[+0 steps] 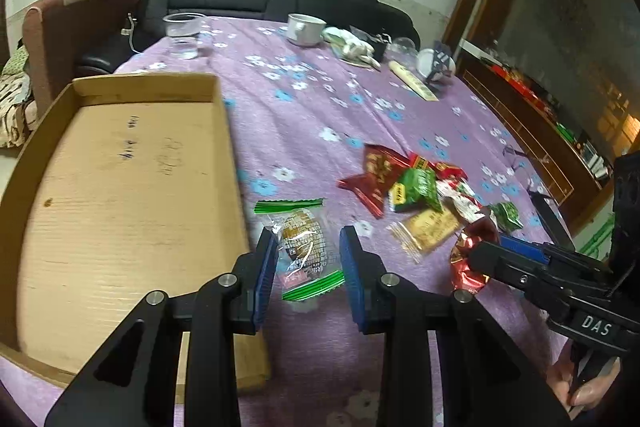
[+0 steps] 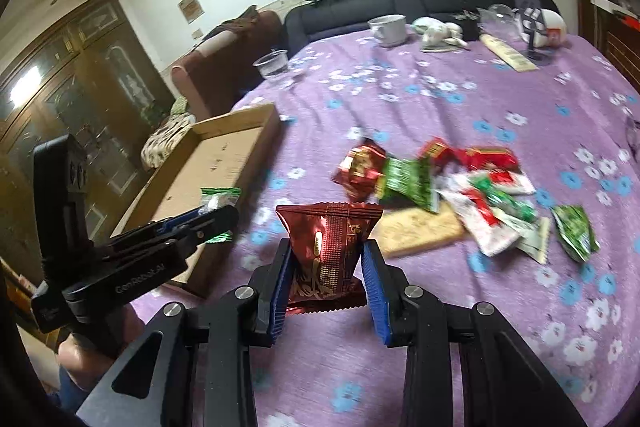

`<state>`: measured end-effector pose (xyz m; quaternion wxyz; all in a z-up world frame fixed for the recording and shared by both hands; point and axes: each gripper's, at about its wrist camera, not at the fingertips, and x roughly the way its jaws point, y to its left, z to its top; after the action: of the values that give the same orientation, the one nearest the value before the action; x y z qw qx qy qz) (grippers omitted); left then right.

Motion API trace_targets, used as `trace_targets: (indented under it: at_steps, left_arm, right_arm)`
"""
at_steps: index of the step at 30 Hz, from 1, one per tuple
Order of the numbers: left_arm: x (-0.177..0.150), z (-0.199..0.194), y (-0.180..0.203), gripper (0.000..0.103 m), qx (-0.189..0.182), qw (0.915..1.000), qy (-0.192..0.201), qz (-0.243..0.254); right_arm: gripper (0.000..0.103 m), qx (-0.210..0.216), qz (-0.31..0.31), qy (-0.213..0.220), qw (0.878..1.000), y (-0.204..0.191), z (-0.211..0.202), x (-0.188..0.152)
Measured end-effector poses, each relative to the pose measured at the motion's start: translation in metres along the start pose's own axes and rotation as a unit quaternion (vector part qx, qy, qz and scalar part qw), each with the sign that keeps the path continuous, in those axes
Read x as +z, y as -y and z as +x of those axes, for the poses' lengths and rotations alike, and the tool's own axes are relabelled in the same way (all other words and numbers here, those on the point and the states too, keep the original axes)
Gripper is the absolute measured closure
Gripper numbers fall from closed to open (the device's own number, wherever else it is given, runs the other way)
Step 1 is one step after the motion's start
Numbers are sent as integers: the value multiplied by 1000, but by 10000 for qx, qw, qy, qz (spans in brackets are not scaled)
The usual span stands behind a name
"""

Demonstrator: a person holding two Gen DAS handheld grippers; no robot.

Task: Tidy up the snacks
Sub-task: 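Carry both held snack bags over the cardboard box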

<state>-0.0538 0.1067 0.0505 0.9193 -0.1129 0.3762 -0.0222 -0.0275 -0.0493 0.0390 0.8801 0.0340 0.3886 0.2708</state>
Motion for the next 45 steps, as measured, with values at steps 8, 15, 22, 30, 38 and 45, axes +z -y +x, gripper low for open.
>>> trace_targets:
  at_steps: [8, 15, 22, 30, 38, 45]
  left_arm:
    - [4, -12, -35, 74, 277, 9989, 191, -336]
    - [2, -23, -72, 74, 562, 9957, 299, -671]
    - [-6, -32, -105, 73, 822, 9914, 348, -955]
    - [-13, -31, -129, 73, 1007, 9876, 271, -1169]
    - [-15, -26, -134, 73, 1138, 9863, 197, -1179]
    - [-14, -23, -133, 73, 1140, 9864, 131, -1175]
  right_arm:
    - [68, 326, -318, -145, 9989, -39, 14, 15]
    - [68, 672, -517, -364, 9957, -75, 36, 25]
    - [68, 868, -888, -571, 9906, -117, 60, 23]
    - [68, 949, -1192, -878, 9844, -145, 91, 14]
    - [68, 937, -1282, -1017, 9821, -151, 110, 5]
    - [66, 883, -1258, -1037, 9827, -150, 116, 1]
